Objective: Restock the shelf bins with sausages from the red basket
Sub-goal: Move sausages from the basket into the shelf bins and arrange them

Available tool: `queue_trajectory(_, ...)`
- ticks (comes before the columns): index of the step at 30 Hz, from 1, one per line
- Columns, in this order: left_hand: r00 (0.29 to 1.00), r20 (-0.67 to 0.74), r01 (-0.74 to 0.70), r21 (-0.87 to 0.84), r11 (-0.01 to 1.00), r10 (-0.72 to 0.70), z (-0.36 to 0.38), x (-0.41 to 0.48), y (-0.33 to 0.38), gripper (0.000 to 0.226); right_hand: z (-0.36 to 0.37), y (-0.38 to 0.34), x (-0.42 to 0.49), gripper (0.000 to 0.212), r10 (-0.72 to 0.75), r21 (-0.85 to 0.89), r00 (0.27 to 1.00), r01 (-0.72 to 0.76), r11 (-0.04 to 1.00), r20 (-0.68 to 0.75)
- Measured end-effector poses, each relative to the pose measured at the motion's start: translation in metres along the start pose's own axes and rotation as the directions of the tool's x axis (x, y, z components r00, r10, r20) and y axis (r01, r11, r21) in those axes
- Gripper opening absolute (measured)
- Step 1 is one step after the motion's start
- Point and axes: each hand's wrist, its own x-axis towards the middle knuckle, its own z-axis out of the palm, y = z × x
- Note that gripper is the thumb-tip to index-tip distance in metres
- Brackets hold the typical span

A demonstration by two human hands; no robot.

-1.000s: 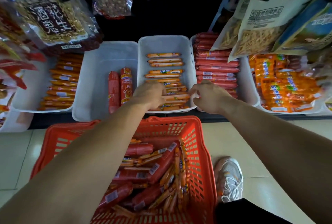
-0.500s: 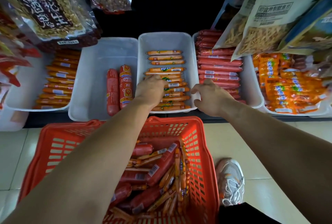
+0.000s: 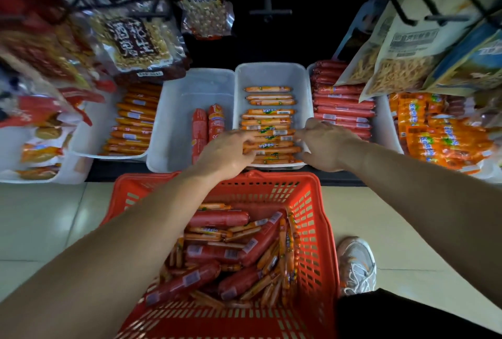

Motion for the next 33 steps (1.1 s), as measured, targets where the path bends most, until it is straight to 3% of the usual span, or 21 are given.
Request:
queue_trajectory(7,0.988,0.012,0.155,-0.016,0.988,-0.155,-0.031,-0.11,-0.04,0.027,-0.023,-0.078,-0.029,0.045,-0.071,-0.114,0.996,0.076,0.991,0.049)
queue_trajectory(12,0.949,0.129,0.289,0.006,0.957,-0.287,0.0,-0.171,-0.085,0.02,0.037,-0.134,-0.045,0.047,-0.159,-0.051,0.976,0.168,0.985,0.148)
queue_trajectory(16,0.909,0.221,0.36,0.015,0.933,-0.354,0.038,-0.2,-0.111,0.023,0.103,-0.156,-0.043,0.053,-0.126,-0.014,0.945,0.137,0.991,0.303)
queue_trajectory(19,0.876,0.282,0.404,0.012,0.914,-0.391,0.067,-0.21,-0.127,0.022,0.143,-0.158,-0.038,0.049,-0.08,0.001,0.936,0.085,0.996,0.342)
queue_trajectory(22,0.847,0.376,0.407,-0.004,0.913,-0.376,0.092,-0.213,-0.141,0.036,0.177,-0.151,-0.03,0.049,-0.038,-0.016,0.92,0.048,0.999,0.39)
queue_trajectory(26,0.855,0.431,0.284,0.075,0.956,-0.288,0.115,-0.21,-0.149,0.067,0.206,-0.143,-0.018,0.062,-0.051,-0.109,0.903,0.108,0.988,0.428)
queue_trajectory(33,0.818,0.505,0.214,0.181,0.96,-0.278,0.144,-0.215,-0.169,0.079,0.221,-0.13,0.003,0.068,-0.051,-0.245,0.875,0.19,0.951,0.482)
